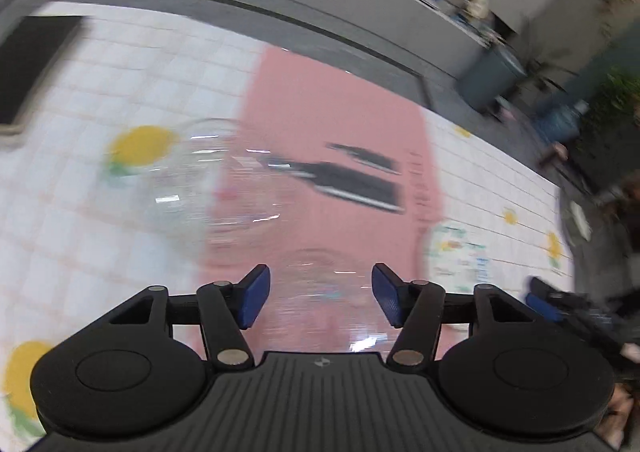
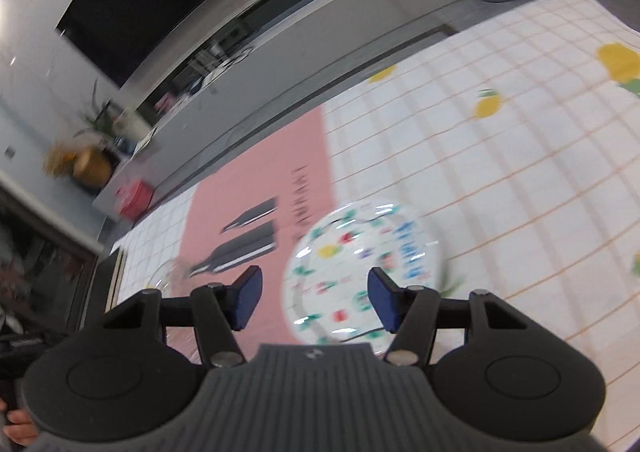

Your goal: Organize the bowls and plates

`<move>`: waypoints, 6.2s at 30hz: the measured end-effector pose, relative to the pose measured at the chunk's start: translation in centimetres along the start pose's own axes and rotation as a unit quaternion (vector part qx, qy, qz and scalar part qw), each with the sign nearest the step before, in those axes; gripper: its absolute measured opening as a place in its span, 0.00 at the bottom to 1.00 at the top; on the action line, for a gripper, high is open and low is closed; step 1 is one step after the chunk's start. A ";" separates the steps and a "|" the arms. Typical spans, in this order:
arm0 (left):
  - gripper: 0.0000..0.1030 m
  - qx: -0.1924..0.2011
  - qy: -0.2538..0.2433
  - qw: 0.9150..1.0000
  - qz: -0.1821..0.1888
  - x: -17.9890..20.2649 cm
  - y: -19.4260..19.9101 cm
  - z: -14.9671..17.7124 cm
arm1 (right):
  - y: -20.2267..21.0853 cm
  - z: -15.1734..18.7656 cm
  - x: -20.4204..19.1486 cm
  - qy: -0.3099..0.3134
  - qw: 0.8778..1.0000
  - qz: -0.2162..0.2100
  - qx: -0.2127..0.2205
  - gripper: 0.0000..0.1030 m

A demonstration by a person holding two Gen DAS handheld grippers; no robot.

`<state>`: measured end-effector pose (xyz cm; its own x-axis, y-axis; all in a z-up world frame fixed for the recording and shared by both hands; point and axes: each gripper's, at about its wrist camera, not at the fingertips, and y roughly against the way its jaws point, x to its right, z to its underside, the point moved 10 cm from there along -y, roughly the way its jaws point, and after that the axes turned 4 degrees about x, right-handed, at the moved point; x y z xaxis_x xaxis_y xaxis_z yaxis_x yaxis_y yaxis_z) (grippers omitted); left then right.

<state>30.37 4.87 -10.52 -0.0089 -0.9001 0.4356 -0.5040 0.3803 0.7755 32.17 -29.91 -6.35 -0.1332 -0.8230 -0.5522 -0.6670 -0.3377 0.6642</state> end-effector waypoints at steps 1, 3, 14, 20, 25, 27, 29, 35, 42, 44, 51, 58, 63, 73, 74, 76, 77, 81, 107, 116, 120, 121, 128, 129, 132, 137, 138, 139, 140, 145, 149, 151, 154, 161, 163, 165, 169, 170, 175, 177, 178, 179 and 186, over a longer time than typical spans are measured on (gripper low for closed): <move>0.67 -0.015 0.000 1.000 0.025 1.4 -0.8 -0.1 | -0.4 0.1 1.2 -0.003 1.000 0.004 -0.007 0.58; 0.67 -0.041 -0.002 0.997 0.065 3.9 -2.7 -0.3 | -1.4 0.5 3.8 -0.022 0.999 0.023 -0.026 0.58; 0.58 -0.128 -0.058 0.987 0.072 8.4 -12.9 -0.2 | -3.3 0.5 8.9 -0.158 0.986 -0.043 -0.027 0.58; 0.57 -0.146 -0.083 0.983 0.069 9.2 -15.7 0.6 | -3.9 0.9 9.0 -0.209 0.975 -0.073 -0.036 0.48; 0.56 -0.175 -0.044 0.979 0.095 9.4 -17.4 1.2 | -4.6 1.2 8.9 -0.233 0.966 -0.098 -0.049 0.42; 0.54 -0.173 -0.043 0.980 0.088 9.3 -17.9 1.2 | -5.1 1.4 9.0 -0.253 0.959 -0.113 -0.055 0.39; 0.53 -0.170 -0.035 0.980 0.101 9.3 -18.2 1.1 | -5.3 1.6 9.6 -0.270 0.955 -0.111 -0.059 0.25; 0.28 -0.174 0.032 0.977 0.115 8.3 -18.7 1.1 | -5.5 2.3 10.6 -0.302 0.946 -0.101 -0.065 0.03; 0.14 -0.162 0.041 0.982 0.089 8.0 -18.4 1.3 | -5.4 2.5 9.9 -0.299 0.945 -0.112 -0.067 0.04; 0.14 -0.155 0.026 0.984 0.080 8.2 -18.1 1.4 | -5.4 2.3 9.8 -0.289 0.949 -0.110 -0.065 0.04; 0.13 -0.151 0.031 0.984 0.089 8.6 -16.6 1.8 | -3.6 2.1 8.9 -0.271 0.953 -0.121 -0.051 0.03; 0.13 -0.148 0.022 0.985 0.084 9.0 -13.9 3.1 | -2.1 3.1 7.9 -0.278 0.951 -0.125 -0.057 0.03; 0.13 -0.148 0.018 0.984 0.095 9.6 -11.4 4.2 | 0.3 3.1 6.7 -0.265 0.953 -0.137 -0.046 0.03; 0.13 -0.150 -0.027 0.982 0.110 11.6 -6.0 7.6 | 4.9 6.8 6.5 -0.260 0.956 -0.122 -0.056 0.03; 0.13 -0.154 -0.033 0.981 0.111 11.8 -5.7 8.1 | 5.2 7.1 6.7 -0.261 0.956 -0.119 -0.055 0.03; 0.13 -0.159 -0.043 0.981 0.105 11.9 -5.2 9.1 | 5.9 7.9 6.8 -0.259 0.957 -0.115 -0.058 0.03; 0.13 -0.161 -0.048 0.981 0.100 11.8 -5.0 9.6 | 6.2 8.3 6.7 -0.255 0.959 -0.112 -0.060 0.03; 0.13 -0.170 -0.062 0.980 0.078 11.4 -4.4 11.3 | 7.1 10.2 6.7 -0.244 0.962 -0.099 -0.072 0.04; 0.14 -0.224 -0.196 0.950 -0.098 10.8 -5.5 16.9 | 6.2 17.0 8.6 -0.322 0.929 -0.087 -0.164 0.10; 0.15 -0.228 -0.168 0.956 -0.076 10.8 -5.5 16.9 | 5.7 16.6 8.0 -0.283 0.943 -0.075 -0.158 0.07; 0.15 -0.192 -0.176 0.964 -0.056 11.4 -3.0 15.0 | 5.6 16.3 7.4 -0.247 0.954 -0.065 -0.155 0.07; 0.16 -0.173 -0.185 0.966 -0.056 11.5 -2.2 14.3 | 5.6 16.2 7.3 -0.234 0.958 -0.061 -0.154 0.07; 0.28 -0.059 -0.172 0.980 -0.082 11.2 3.6 9.7 | 5.8 15.7 4.8 -0.115 0.982 -0.028 -0.147 0.23; 0.28 -0.046 -0.160 0.982 -0.084 11.1 4.0 9.2 | 5.9 15.7 4.7 -0.103 0.984 -0.021 -0.144 0.24; 0.36 -0.005 -0.137 0.988 -0.072 10.6 5.5 8.2 | 6.6 15.2 4.7 -0.076 0.989 -0.003 -0.126 0.48; 0.47 0.046 -0.071 0.994 -0.070 8.4 7.0 8.1 | 6.9 14.8 4.9 -0.051 0.992 0.018 -0.114 0.58; 0.48 0.050 -0.072 0.993 -0.075 8.0 7.0 8.1 | 6.9 14.7 4.8 -0.050 0.992 0.017 -0.114 0.60; 0.50 0.056 -0.075 0.992 -0.081 7.5 7.1 8.1 | 6.9 14.6 4.7 -0.048 0.992 0.016 -0.114 0.66; 0.54 0.067 -0.076 0.991 -0.088 7.0 7.4 7.9 | 7.0 14.5 4.6 -0.044 0.993 0.017 -0.112 0.72; 0.57 0.082 -0.110 0.986 -0.099 5.0 7.0 7.3 | 7.4 13.5 4.8 -0.046 0.995 0.022 -0.083 0.83; 0.57 0.075 -0.122 0.988 -0.062 4.3 6.2 6.4 | 7.9 12.5 5.2 -0.059 0.996 0.026 -0.060 0.85; 0.57 0.077 -0.117 0.988 -0.060 3.7 6.3 6.1 | 8.3 11.8 5.1 -0.065 0.996 0.039 -0.045 0.86; 0.57 0.088 -0.144 0.982 -0.086 2.6 6.8 5.8 | 8.6 10.6 4.2 -0.070 0.996 0.055 -0.031 0.86; 0.57 0.097 -0.136 0.982 -0.093 0.7 7.8 5.1 | 9.5 8.3 -1.5 0.043 0.991 0.123 -0.021 0.86; 0.57 0.097 -0.136 0.982 -0.088 0.5 7.8 5.1 | 9.4 7.5 -3.7 0.065 0.990 0.126 -0.020 0.86; 0.57 0.097 -0.131 0.983 -0.084 0.1 7.8 4.8 | 9.2 6.6 -6.0 0.092 0.987 0.134 -0.016 0.86; 0.57 0.089 -0.101 0.988 -0.074 -1.4 7.7 4.5 | 7.5 5.9 -10.7 0.152 0.975 0.162 -0.015 0.86; 0.57 0.090 -0.090 0.989 -0.079 -2.0 7.6 4.3 | 6.8 5.9 -11.9 0.165 0.972 0.164 -0.018 0.86; 0.57 0.090 -0.044 0.992 -0.076 -5.1 6.6 3.7 | 2.3 6.2 -16.4 0.184 0.971 0.143 -0.047 0.86; 0.61 0.088 0.003 0.995 -0.043 -5.8 6.3 3.6 | 0.3 6.9 -17.7 0.176 0.975 0.116 -0.068 0.86; 0.63 0.087 0.021 0.996 -0.022 -6.0 6.1 3.5 | -0.5 7.3 -18.1 0.163 0.978 0.105 -0.074 0.86; 0.67 0.088 0.032 0.996 -0.002 -6.1 5.7 3.4 | -1.4 7.7 -18.3 0.148 0.981 0.095 -0.081 0.86; 0.65 0.035 0.091 0.992 0.076 -7.4 0.5 4.3 | -6.6 11.5 -15.8 0.100 0.982 0.053 -0.148 0.81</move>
<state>26.51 10.80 -15.31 0.0641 -0.7775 0.6257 -0.5683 0.4869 0.6633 30.26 -9.39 -7.83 -0.0242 -0.9243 -0.3808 -0.4110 -0.3380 0.8467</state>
